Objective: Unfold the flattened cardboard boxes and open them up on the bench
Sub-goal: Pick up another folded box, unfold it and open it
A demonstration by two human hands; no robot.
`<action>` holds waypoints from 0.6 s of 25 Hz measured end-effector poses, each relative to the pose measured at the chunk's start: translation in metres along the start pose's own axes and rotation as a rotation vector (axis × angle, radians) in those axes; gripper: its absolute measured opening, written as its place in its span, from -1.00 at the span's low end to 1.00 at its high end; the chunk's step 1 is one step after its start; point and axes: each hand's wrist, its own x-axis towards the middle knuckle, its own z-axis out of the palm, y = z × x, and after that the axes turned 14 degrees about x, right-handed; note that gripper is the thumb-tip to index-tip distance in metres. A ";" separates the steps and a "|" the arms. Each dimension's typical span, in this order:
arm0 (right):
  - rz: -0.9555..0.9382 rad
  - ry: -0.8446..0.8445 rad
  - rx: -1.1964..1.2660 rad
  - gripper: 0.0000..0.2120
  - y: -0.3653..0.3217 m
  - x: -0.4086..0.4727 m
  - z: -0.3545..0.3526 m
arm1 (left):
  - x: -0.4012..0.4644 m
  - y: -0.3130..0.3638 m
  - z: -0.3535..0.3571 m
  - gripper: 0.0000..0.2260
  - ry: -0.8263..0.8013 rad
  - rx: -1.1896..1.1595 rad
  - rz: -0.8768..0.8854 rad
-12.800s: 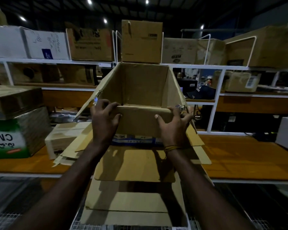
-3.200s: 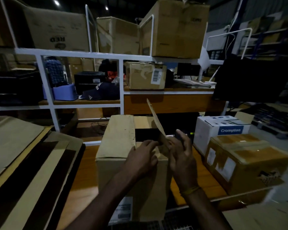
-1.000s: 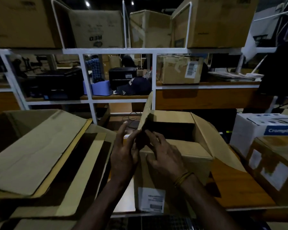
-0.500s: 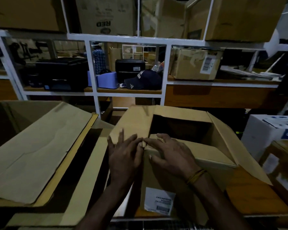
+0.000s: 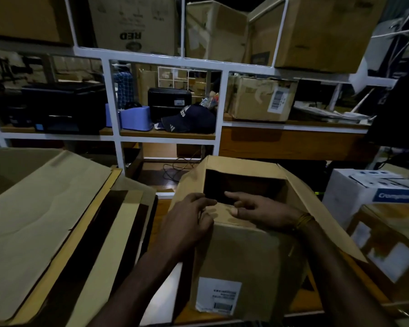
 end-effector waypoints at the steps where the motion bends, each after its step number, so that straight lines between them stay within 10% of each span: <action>1: 0.073 0.045 -0.039 -0.17 0.007 0.002 -0.009 | 0.006 0.003 -0.002 -0.66 -0.044 0.009 0.029; 6: 0.216 0.134 -0.184 -0.17 0.021 0.002 -0.029 | 0.032 0.018 0.008 -0.62 -0.226 0.134 0.059; 15: -0.287 0.690 -0.518 -0.40 -0.006 -0.059 -0.036 | 0.035 0.065 -0.022 -0.21 -0.160 0.255 0.037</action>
